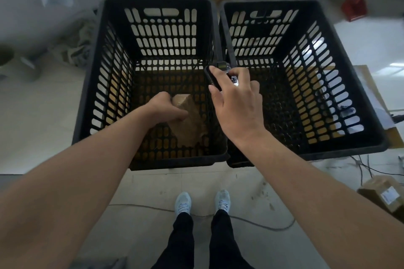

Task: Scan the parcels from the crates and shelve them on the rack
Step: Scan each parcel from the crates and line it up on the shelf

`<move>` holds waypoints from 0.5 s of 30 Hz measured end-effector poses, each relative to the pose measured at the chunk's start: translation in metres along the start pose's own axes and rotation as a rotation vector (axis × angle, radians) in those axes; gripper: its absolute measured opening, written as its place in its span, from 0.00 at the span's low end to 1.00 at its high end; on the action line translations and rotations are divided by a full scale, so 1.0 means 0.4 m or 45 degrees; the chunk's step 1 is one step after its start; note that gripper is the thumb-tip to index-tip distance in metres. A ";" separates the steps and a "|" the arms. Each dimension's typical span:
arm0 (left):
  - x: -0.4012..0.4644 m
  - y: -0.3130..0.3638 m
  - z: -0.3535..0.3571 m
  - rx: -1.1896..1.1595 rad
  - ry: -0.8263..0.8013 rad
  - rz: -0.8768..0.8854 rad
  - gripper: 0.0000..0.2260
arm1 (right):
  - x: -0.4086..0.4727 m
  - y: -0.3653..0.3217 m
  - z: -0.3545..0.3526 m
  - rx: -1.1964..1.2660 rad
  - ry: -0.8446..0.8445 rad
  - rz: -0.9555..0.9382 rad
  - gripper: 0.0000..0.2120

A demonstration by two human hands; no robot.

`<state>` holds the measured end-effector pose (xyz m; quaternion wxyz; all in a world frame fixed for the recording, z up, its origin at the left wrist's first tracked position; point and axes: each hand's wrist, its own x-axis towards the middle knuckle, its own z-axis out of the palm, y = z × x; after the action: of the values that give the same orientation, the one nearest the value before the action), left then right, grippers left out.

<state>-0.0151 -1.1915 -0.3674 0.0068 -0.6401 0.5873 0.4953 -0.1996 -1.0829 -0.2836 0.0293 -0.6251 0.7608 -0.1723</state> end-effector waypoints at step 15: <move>-0.219 0.006 -0.180 -0.852 -0.228 0.217 0.28 | -0.004 -0.104 -0.119 0.094 0.070 -0.003 0.23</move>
<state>0.0441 -1.1693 -0.2731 -0.1933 -0.5096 0.4409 0.7131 -0.1723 -1.0772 -0.2269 0.0311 -0.6195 0.7537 -0.2172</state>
